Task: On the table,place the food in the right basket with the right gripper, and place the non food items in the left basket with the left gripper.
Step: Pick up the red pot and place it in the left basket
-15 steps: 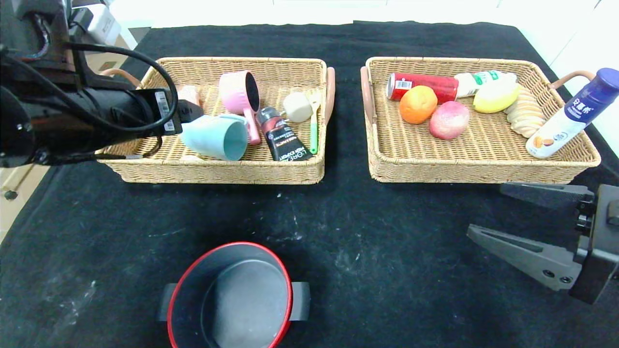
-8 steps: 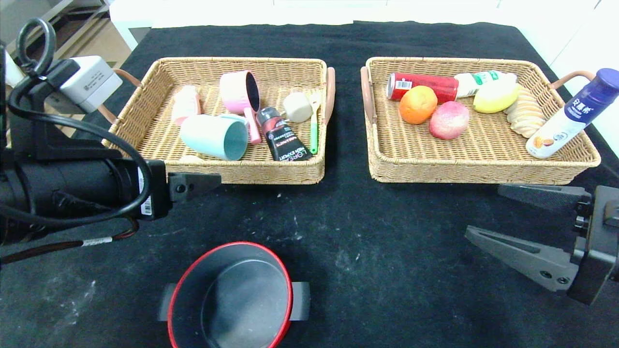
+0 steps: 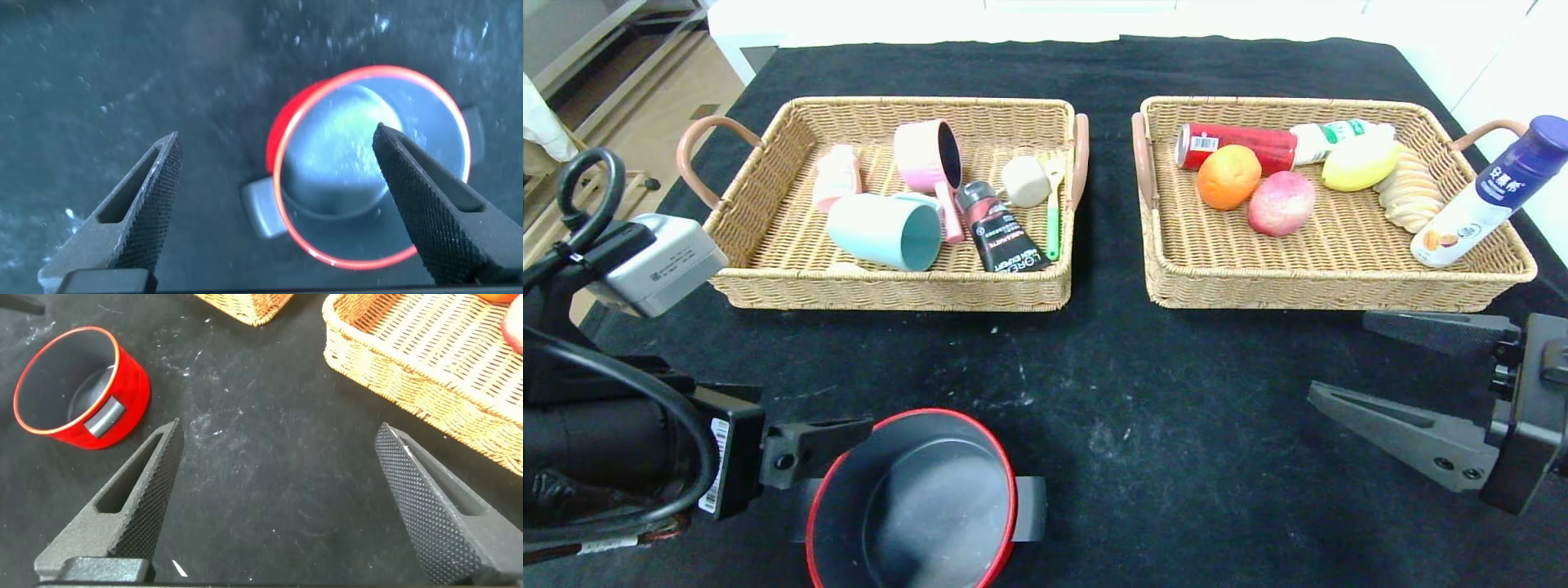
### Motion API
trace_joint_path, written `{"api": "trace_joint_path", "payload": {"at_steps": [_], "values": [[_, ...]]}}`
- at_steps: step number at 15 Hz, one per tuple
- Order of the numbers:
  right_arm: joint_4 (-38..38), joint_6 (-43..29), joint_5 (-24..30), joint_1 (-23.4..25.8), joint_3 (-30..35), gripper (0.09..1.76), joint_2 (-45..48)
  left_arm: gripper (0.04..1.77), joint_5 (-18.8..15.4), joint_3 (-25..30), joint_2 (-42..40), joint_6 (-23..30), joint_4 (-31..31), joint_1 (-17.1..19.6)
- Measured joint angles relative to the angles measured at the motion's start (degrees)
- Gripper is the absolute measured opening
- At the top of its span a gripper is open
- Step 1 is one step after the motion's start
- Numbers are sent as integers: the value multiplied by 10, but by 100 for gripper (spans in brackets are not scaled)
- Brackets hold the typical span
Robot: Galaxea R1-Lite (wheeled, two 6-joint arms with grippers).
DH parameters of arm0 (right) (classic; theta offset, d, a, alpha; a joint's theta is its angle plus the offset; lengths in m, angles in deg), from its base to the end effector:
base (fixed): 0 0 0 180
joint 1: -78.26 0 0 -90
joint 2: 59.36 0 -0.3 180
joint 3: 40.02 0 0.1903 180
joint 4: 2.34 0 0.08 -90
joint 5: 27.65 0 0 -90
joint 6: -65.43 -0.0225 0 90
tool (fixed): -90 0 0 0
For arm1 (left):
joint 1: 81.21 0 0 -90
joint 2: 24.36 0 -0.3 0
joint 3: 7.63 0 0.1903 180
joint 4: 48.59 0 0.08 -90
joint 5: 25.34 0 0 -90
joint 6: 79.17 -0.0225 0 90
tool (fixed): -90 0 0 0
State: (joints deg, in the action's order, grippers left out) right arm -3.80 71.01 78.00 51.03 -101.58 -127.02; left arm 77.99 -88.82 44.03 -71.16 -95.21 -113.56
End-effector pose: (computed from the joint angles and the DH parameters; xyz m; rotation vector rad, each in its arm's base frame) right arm 0.1537 0.0859 0.2439 -0.1063 0.0979 0.7533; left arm 0.1377 -0.0811 0.2644 0.0951 0.5665 -0.2827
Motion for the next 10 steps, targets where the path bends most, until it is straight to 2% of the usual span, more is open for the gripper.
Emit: {"api": "trace_joint_path", "payload": {"at_steps": [6,10], "values": [[0,0,0,0,-1,171,-1,170,-9,26,21,-13,-13,-21],[0,0,0,1,-3,171,-1,170,-10,18,54,-37,-13,-25]]}}
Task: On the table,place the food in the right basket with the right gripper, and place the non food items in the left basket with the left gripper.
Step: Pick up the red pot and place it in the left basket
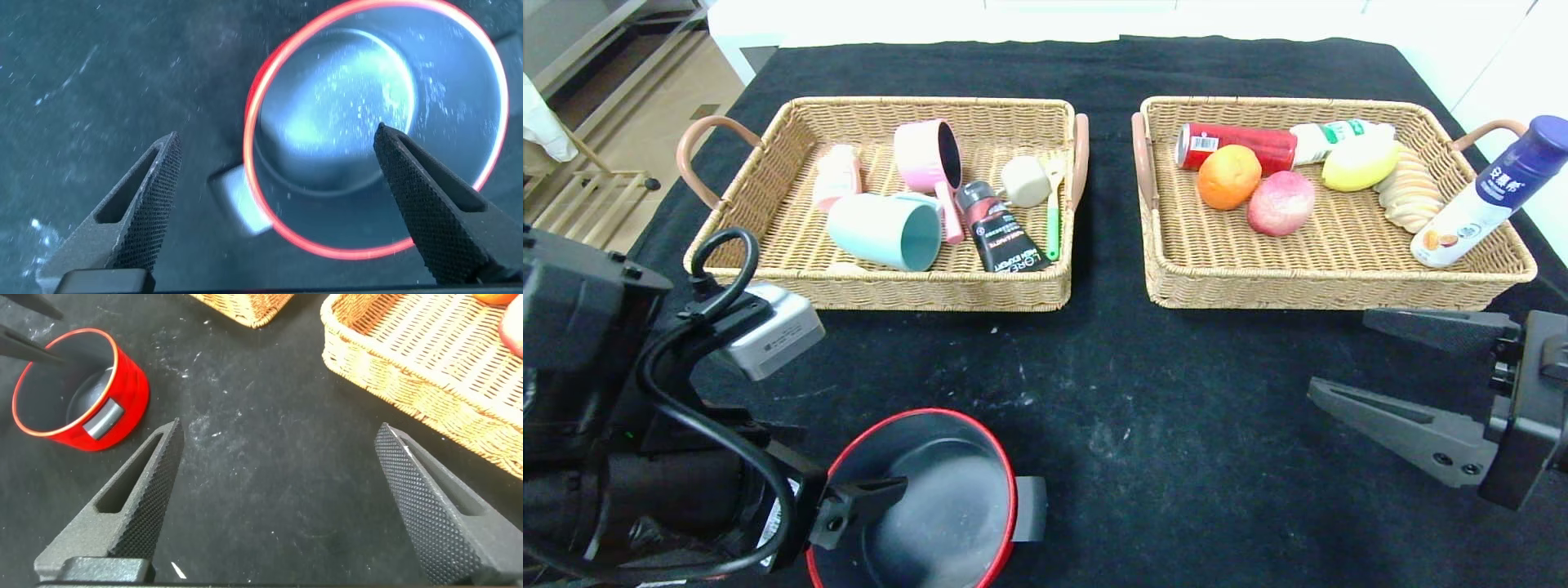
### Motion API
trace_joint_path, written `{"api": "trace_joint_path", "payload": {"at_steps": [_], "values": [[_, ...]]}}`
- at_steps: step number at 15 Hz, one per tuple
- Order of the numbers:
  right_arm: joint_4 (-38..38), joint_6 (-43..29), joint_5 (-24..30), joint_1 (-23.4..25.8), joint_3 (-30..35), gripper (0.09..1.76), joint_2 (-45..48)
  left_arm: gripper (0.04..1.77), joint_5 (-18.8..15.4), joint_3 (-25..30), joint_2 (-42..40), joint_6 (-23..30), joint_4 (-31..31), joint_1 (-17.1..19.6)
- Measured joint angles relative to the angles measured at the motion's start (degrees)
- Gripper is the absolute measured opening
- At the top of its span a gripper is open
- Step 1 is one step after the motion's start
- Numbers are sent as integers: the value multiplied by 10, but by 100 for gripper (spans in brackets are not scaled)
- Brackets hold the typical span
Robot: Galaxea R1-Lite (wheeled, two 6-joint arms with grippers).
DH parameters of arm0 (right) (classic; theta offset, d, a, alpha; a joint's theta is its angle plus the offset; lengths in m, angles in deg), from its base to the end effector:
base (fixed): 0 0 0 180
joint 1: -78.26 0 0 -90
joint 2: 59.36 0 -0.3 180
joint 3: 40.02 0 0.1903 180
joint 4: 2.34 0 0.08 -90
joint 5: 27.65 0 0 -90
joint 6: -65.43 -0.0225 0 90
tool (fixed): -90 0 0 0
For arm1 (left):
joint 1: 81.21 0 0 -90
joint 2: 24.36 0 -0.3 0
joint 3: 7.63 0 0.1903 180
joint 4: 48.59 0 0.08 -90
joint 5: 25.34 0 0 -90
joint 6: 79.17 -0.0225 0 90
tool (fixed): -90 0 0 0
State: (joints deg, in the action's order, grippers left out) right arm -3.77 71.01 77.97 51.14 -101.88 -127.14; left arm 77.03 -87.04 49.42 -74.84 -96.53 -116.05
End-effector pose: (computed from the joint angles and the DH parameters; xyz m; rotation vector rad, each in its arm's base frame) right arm 0.1545 0.0859 0.2451 -0.1059 0.0943 0.7508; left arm 0.1513 -0.0994 0.2381 0.2258 0.6933 -0.3475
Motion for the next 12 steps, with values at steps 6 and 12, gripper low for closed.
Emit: {"api": "trace_joint_path", "payload": {"at_steps": [6,12], "values": [[1,-1,0,1,-2,171,0,171,2,-28,64,3,-7,0],[1,0,0,1,-2,171,1,171,9,-33,100,3,-7,1]]}}
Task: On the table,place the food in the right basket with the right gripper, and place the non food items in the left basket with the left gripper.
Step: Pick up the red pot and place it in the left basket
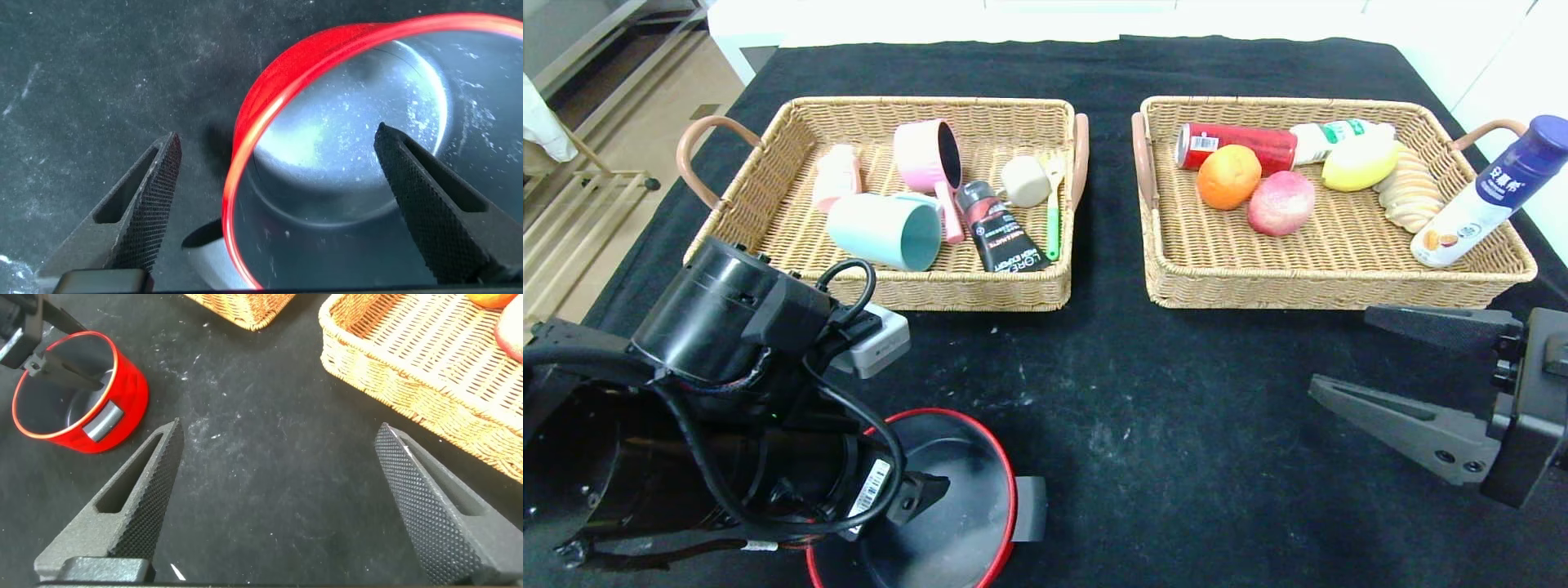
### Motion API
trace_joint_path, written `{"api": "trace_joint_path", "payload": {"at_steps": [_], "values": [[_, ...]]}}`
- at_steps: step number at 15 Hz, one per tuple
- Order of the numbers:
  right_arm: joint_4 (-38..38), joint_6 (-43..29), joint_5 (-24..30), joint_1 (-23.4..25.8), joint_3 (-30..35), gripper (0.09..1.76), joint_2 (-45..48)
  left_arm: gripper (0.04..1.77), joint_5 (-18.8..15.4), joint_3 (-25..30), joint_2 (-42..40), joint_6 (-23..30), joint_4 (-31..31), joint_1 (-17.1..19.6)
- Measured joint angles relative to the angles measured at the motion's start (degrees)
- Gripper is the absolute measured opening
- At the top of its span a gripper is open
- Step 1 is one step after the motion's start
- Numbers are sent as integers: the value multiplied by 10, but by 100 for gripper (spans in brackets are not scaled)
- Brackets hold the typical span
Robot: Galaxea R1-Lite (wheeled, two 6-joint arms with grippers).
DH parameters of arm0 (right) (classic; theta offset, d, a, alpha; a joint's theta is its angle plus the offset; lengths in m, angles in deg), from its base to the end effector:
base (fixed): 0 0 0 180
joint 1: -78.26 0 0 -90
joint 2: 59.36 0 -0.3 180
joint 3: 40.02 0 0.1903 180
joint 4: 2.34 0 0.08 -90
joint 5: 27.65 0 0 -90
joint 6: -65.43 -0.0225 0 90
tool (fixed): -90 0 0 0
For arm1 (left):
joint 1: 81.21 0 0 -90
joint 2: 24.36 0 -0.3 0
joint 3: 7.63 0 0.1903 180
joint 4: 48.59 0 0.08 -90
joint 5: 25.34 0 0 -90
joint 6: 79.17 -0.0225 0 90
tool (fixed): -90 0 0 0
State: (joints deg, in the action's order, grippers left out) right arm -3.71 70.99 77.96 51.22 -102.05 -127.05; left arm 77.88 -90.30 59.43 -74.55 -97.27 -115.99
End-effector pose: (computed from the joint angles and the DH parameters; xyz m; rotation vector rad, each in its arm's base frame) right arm 0.1544 0.0856 0.2463 -0.1049 0.0888 0.7490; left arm 0.1866 -0.1233 0.2167 0.2801 0.8103 -0.3190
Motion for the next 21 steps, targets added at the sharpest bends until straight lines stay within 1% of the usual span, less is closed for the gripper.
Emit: {"api": "trace_joint_path", "payload": {"at_steps": [4,5,7,9,10,11,12,13,21], "values": [[0,0,0,0,0,171,0,172,1,-1,8,0,-1,2],[0,0,0,0,0,171,0,163,1,-1,10,0,0,2],[0,0,0,0,1,171,0,127,2,-1,12,0,1,2],[0,-5,0,0,1,171,0,101,3,-1,12,0,0,2],[0,-25,0,0,1,171,0,90,4,-1,12,0,0,2],[0,-18,0,0,1,171,0,81,4,-1,12,0,-1,2],[0,-3,0,0,1,171,0,62,4,-1,12,-1,-1,2],[0,0,0,0,2,171,0,17,3,0,12,-1,-5,1],[0,0,0,0,2,171,0,18,3,1,11,-3,-1,0]]}}
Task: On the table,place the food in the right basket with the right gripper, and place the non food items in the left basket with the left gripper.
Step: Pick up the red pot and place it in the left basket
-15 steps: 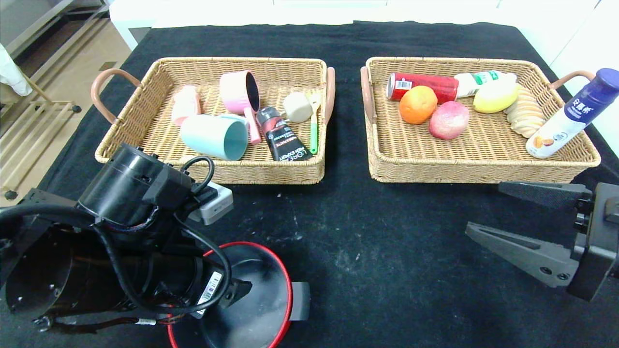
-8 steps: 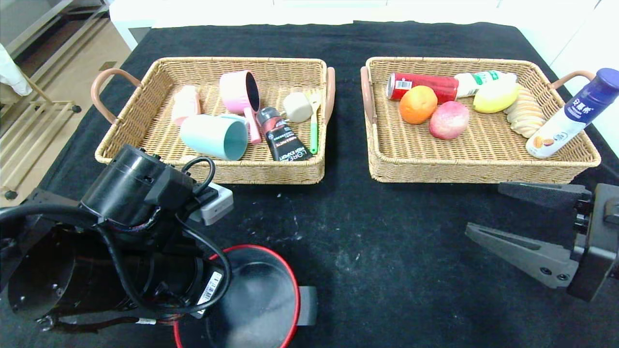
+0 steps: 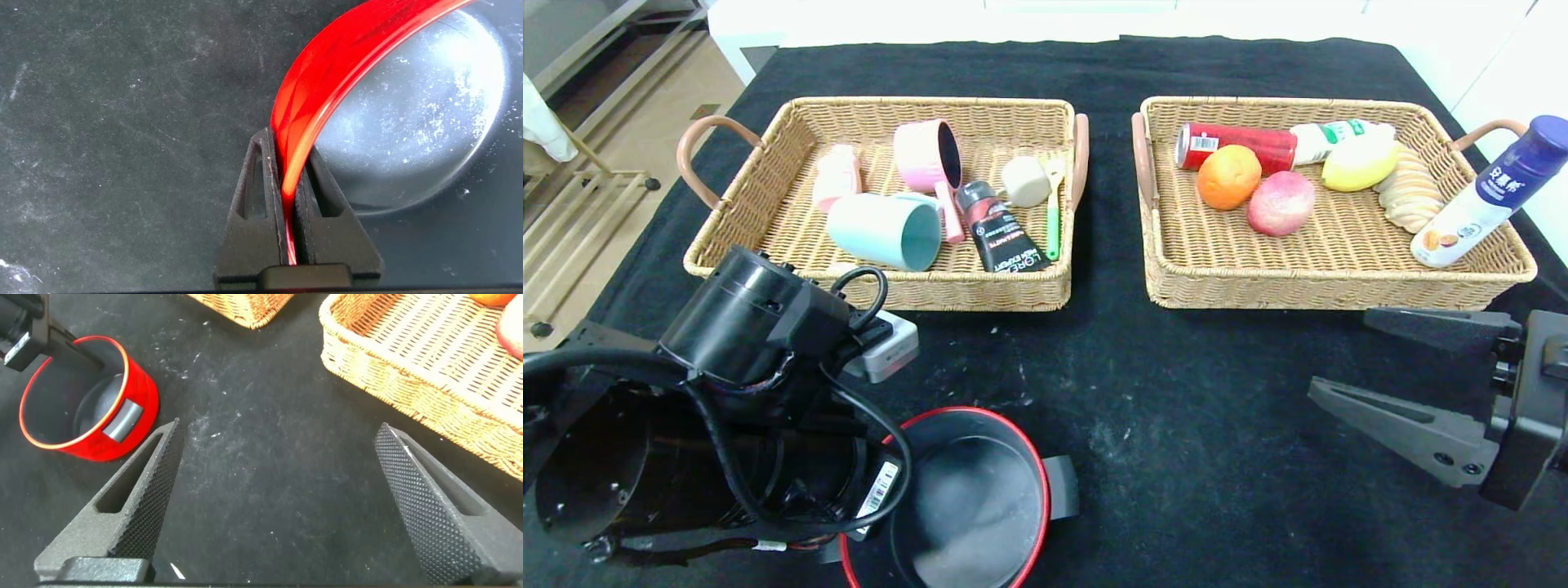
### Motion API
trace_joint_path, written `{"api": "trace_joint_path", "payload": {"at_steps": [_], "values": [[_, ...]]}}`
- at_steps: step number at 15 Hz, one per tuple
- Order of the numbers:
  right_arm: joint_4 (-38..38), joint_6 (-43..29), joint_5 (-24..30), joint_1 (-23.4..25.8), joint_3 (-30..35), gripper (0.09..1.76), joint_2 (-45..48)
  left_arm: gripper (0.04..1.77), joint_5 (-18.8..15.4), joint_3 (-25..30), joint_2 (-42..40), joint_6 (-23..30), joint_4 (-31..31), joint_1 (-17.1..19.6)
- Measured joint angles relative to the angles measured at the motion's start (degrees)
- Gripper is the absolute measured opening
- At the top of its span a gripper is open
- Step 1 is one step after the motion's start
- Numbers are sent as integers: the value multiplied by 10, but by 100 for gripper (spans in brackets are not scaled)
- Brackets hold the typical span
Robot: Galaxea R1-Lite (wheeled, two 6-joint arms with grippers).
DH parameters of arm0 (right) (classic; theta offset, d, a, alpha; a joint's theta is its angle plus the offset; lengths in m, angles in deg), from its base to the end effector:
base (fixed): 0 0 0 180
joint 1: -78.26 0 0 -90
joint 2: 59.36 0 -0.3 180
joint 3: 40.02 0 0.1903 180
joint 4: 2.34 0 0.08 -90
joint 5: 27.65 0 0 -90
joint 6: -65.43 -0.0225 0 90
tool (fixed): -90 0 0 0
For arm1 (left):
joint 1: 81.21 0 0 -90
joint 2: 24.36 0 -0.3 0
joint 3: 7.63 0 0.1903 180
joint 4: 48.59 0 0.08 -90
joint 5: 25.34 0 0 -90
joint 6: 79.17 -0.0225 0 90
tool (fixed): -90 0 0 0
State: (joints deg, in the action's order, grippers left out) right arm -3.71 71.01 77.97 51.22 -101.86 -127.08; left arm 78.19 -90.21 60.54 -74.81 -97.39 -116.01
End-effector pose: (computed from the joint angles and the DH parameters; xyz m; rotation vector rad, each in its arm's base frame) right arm 0.1544 0.0856 0.2453 -0.1056 0.0926 0.7493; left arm 0.1898 -0.1255 0.2118 0.2962 0.8293 -0.3141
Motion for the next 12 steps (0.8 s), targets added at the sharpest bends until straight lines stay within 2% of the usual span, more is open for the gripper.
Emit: {"api": "trace_joint_path", "payload": {"at_steps": [12], "values": [[0,0,0,0,0,171,0,18,0,-2,-8,0,-7,-1]]}}
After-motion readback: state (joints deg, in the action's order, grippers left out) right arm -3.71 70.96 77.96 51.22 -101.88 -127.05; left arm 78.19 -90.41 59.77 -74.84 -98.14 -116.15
